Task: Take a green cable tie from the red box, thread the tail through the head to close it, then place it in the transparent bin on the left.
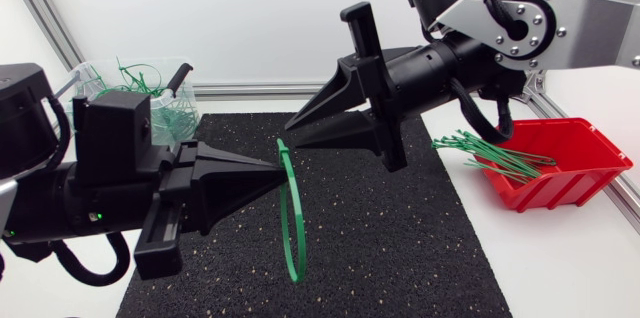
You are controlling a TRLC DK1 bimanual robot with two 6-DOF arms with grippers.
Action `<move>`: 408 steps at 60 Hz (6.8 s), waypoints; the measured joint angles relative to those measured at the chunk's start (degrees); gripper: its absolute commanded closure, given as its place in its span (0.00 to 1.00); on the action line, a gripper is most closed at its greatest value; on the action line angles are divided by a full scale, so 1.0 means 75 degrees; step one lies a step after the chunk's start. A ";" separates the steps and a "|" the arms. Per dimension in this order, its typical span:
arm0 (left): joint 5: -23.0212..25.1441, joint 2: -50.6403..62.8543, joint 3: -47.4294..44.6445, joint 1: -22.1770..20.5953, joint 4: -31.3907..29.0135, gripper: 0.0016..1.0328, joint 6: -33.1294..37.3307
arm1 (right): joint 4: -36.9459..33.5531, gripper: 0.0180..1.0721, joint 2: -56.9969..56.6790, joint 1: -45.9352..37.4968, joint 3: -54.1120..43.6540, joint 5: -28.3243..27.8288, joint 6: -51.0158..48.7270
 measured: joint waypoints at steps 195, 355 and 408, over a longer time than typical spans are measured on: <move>-0.3579 0.1824 0.2378 0.4051 -0.1501 0.97 0.1950 | -0.0052 0.37 -0.0938 -0.0201 -0.0522 0.9728 -0.4127; -0.5353 0.0475 0.0399 0.5397 -0.0624 0.04 0.3130 | 0.2932 0.38 -0.9582 -0.2906 -0.7359 1.0191 -0.7670; -0.5278 -0.3480 -0.2716 0.4849 -0.0935 0.04 0.2378 | 0.4389 0.38 -1.1310 -0.3818 -0.9448 0.9055 -0.7723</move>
